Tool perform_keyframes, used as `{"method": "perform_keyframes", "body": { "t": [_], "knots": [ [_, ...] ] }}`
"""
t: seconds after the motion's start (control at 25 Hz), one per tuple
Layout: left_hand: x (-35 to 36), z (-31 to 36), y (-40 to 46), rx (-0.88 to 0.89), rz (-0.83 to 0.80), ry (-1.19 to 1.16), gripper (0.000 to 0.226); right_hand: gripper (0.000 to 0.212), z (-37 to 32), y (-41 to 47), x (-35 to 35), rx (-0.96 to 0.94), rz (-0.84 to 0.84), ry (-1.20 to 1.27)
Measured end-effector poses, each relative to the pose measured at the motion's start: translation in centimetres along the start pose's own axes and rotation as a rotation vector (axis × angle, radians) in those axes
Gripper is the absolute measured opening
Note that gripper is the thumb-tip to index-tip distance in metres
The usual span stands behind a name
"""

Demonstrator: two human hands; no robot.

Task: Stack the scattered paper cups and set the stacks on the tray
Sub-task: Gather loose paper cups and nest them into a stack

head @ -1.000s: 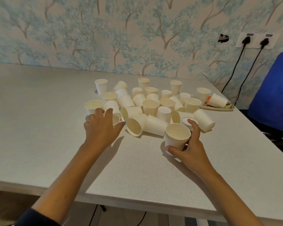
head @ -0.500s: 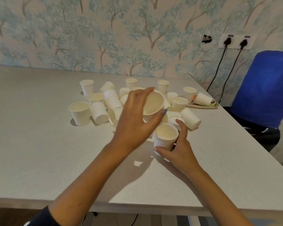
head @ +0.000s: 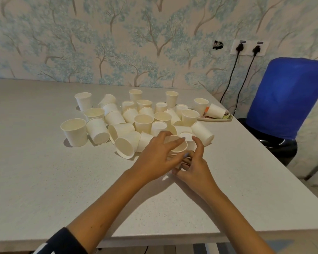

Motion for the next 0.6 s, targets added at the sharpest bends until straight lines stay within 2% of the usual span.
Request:
{"method": "perform_keyframes", "body": {
  "t": [0.08, 0.16, 0.24, 0.28, 0.36, 0.48, 0.6],
  "knots": [
    [0.6, -0.5, -0.1, 0.018, -0.011, 0.006, 0.052, 0.077, 0.1, -0.3, -0.7, 0.028, -0.014, -0.066],
    [0.7, -0.6, -0.3, 0.039, 0.012, 0.007, 0.053, 0.040, 0.0, -0.4, -3.1, 0.047, 0.161, -0.138],
    [0.5, -0.4, -0.4, 0.073, 0.044, -0.006, 0.053, 0.029, -0.4, -0.2, -6.2, 0.052, 0.396, -0.088],
    [0.4, -0.2, -0.5, 0.089, 0.058, -0.012, 0.053, 0.029, -1.1, 0.3, -7.1, 0.022, 0.443, -0.086],
    [0.4, 0.0, -0.7, 0.109, 0.074, -0.029, 0.057, 0.038, -2.5, 2.2, -7.0, -0.067, 0.341, -0.153],
    [0.4, -0.3, -0.7, 0.090, 0.091, -0.061, 0.069, 0.047, -2.7, 4.5, -4.4, -0.112, 0.026, -0.352],
    [0.4, -0.4, -0.7, 0.087, 0.119, -0.059, 0.075, 0.046, -1.9, 4.9, -3.3, -0.107, -0.077, -0.440]
  ]
}}
Point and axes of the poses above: each hand's wrist, its own y-axis towards the middle knuckle, its own x-axis out of the palm, z = x × y, the point moved 9 cm from there along y, towards the middle knuckle, and after that the axes turned 1 degree about z, right-handed, at the moved point
